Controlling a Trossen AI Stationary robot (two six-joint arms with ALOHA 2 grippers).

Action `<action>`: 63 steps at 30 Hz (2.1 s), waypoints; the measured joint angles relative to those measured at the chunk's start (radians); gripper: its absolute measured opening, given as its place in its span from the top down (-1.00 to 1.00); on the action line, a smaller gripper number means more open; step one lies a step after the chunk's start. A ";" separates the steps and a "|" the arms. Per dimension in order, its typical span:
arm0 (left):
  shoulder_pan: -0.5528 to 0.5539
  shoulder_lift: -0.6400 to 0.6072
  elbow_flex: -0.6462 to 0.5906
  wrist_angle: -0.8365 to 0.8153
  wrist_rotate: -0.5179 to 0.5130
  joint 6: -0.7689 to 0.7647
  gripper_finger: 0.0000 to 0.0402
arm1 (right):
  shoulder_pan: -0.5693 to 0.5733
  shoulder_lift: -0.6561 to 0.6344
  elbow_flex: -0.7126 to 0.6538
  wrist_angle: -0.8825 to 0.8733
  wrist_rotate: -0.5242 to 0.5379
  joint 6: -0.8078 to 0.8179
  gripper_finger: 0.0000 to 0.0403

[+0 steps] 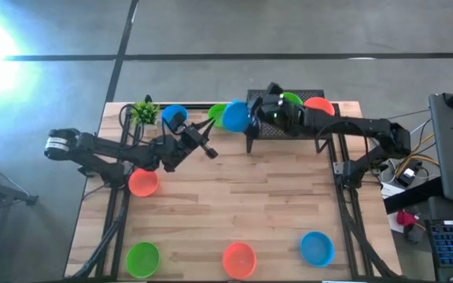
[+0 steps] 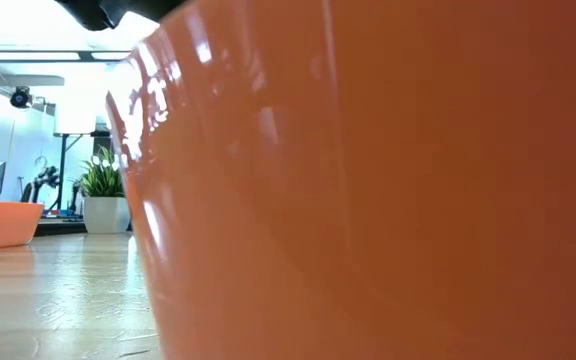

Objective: Pick & Place Mini bowls
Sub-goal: Put the middle blue bowl on the shelf

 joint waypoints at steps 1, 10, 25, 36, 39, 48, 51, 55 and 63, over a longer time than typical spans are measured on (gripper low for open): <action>-0.001 0.000 0.000 0.000 0.000 0.000 0.84 | -0.017 0.000 0.019 -0.039 -0.001 0.010 0.96; -0.001 0.000 -0.001 -0.003 0.001 0.001 0.84 | -0.213 -0.001 0.113 -0.271 -0.255 0.106 0.96; -0.001 0.000 -0.001 -0.006 0.002 0.001 0.84 | -0.346 0.000 0.056 -0.310 -0.372 0.145 0.96; -0.002 0.000 -0.002 -0.012 0.002 0.001 0.84 | -0.347 0.000 0.047 -0.329 -0.371 0.147 0.96; -0.002 0.000 -0.002 -0.019 0.002 0.001 0.84 | -0.347 0.000 0.041 -0.334 -0.370 0.148 0.96; -0.002 0.000 -0.002 -0.019 0.002 0.001 0.84 | -0.347 0.000 0.041 -0.333 -0.370 0.161 0.96; -0.002 0.000 -0.002 -0.019 0.002 0.001 0.84 | -0.347 0.000 0.041 -0.333 -0.370 0.170 0.96; -0.002 0.000 -0.002 -0.019 0.002 0.001 0.84 | -0.346 0.000 0.040 -0.334 -0.370 0.174 0.96; -0.002 0.000 -0.002 -0.019 0.002 0.001 0.84 | -0.346 0.000 0.020 -0.334 -0.370 0.170 0.96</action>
